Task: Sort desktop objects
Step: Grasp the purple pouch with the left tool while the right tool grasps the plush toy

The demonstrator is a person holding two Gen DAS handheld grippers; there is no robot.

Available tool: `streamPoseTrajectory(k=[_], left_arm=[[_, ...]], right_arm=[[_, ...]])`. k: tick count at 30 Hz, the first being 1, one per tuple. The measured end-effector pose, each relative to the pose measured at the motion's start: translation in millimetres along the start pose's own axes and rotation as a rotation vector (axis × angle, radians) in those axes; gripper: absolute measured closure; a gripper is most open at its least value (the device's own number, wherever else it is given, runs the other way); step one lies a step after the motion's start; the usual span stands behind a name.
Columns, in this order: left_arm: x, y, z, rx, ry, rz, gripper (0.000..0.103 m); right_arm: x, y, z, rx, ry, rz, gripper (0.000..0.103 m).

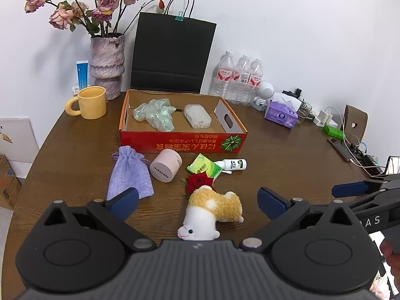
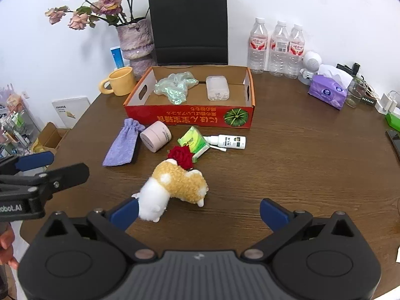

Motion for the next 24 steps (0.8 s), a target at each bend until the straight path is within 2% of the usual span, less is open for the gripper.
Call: streamPoseTrajectory(k=[15,21,24], left_arm=[[-21,6,-6,-0.006,-0.05,-0.031,0.0],[-40,4,2,-0.014,-0.084,-0.064,0.0],[-52,1,12,-0.021,-0.092,-0.087,0.0]], right_arm=[[-25,4,10,-0.054,-0.049,-0.045,0.0],[-35,2,26,-0.079,-0.081,-0.052,0.0],[-37,-1,46,-0.105,-0.114,-0.036,0.004]])
Point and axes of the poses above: each gripper's, at about its wrist camera, not at the fingertips, and z roughly the way its jaws point, x to its right, y to its underside, the point moved 3 cm from there along z, roughly the way its jaws point, and after that the axes turned 7 degrees about -x, right-handed, at the moved point
